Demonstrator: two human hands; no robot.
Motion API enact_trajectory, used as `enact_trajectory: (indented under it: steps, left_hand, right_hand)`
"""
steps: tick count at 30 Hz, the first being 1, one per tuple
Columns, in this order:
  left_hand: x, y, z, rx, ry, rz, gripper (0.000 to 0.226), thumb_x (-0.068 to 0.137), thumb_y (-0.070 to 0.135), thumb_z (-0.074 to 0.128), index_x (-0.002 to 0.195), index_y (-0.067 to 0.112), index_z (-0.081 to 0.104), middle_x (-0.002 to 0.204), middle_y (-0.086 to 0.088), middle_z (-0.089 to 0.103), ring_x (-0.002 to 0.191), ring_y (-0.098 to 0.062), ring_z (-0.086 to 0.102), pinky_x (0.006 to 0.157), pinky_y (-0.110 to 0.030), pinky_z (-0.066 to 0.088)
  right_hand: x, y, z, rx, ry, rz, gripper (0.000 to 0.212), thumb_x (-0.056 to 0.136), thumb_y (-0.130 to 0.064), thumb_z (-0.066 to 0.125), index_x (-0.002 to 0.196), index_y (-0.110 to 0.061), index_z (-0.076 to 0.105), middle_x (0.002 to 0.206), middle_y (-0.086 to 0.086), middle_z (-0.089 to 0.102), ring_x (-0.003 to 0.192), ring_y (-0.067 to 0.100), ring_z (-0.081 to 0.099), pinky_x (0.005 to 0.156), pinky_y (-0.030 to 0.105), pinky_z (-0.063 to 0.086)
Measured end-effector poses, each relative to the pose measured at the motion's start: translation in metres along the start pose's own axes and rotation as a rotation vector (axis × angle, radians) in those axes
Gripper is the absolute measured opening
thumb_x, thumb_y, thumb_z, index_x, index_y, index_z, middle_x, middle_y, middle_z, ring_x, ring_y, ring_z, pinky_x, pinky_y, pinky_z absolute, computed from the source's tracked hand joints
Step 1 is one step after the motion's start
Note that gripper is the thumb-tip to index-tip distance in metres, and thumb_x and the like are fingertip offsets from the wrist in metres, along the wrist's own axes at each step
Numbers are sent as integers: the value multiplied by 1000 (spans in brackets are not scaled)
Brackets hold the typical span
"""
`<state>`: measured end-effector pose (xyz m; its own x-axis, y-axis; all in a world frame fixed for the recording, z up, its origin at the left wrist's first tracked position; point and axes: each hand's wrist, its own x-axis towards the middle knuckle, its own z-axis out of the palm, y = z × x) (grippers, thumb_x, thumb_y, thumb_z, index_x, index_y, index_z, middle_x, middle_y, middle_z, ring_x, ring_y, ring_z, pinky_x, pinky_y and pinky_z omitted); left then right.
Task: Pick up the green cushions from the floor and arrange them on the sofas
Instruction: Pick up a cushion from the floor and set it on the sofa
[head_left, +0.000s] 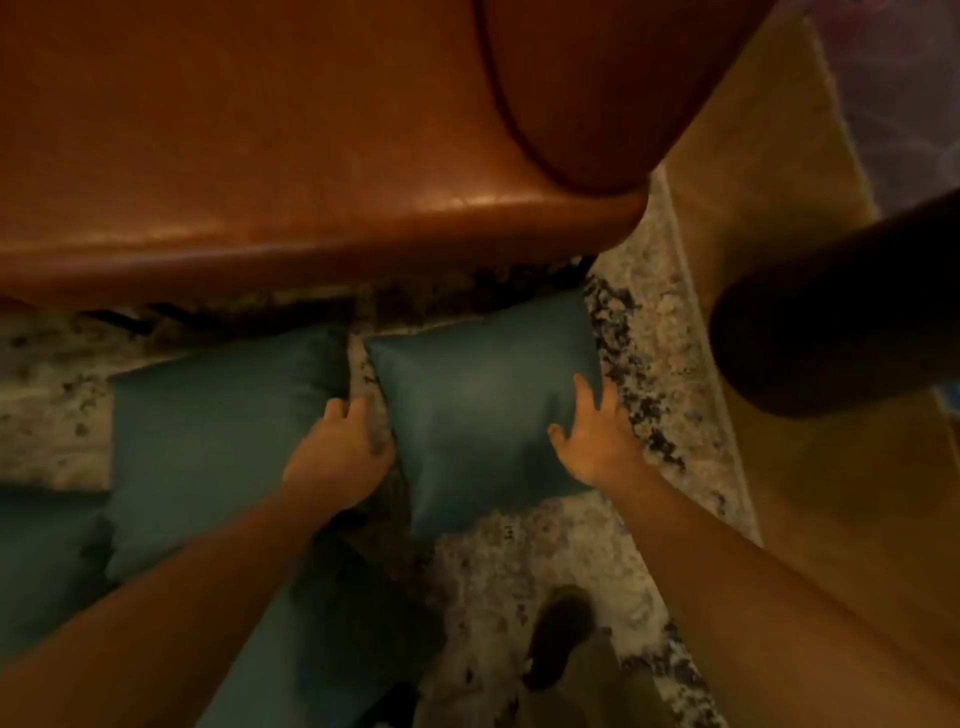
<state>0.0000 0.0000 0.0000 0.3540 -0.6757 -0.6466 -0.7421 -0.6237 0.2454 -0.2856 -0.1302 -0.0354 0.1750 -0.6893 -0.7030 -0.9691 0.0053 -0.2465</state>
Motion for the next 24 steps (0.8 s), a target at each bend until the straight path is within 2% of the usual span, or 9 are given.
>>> enact_trajectory:
  steps: [4,8,12,15,18,21,23,24]
  left_hand:
    - [33,-7,43,-26,-50,-53,79,99,45,65,161,14,29,147,-20,40,134,-47,50,106,-53,44]
    - [66,-15,84,-113,-92,-72,84,99,46,68,163,13,25,159,-24,35,143,-44,44,114,-50,40]
    - [93,-21,114,-284,-94,-129,93,94,59,68,163,14,26,160,-18,45,141,-40,50,112,-46,44]
    - [109,-21,131,-530,-117,-188,110,80,70,78,164,20,28,157,-4,51,141,-33,52,117,-47,44]
    - [120,-19,140,-918,-144,-287,113,69,68,88,161,35,32,146,12,54,132,-24,56,109,-54,47]
    - [124,-18,143,-1162,-208,-387,123,47,82,90,155,52,37,148,10,57,133,-30,55,102,-69,48]
    - [121,-18,143,-1244,-222,-396,120,44,80,92,151,51,45,143,10,62,128,-28,59,99,-68,50]
    - [115,-14,140,-1261,-205,-404,114,48,77,93,149,50,47,140,11,64,124,-25,61,98,-66,52]
  right_hand:
    - [40,24,34,57,-13,73,87,110,-50,55,174,-26,2,180,13,-11,164,44,8,125,68,29]
    - [82,45,68,150,32,107,91,108,-54,58,174,-26,3,180,13,-8,165,44,5,127,69,23]
    - [117,60,81,288,90,136,98,103,-62,61,174,-31,2,181,10,-1,165,40,6,128,70,19]
    - [142,72,82,468,141,185,112,92,-75,66,174,-33,2,180,9,9,165,40,14,129,68,21]
    - [159,79,78,722,169,243,137,70,-92,69,174,-34,2,180,3,18,162,38,27,129,60,29]
    - [163,81,73,883,149,277,130,78,-86,72,174,-38,0,178,1,27,157,37,37,126,58,36]
    - [158,82,69,959,144,321,128,79,-82,75,175,-36,4,175,3,33,155,37,41,124,58,40]
    - [151,80,66,1001,126,342,125,79,-81,77,174,-32,13,171,4,39,151,36,46,122,57,42]
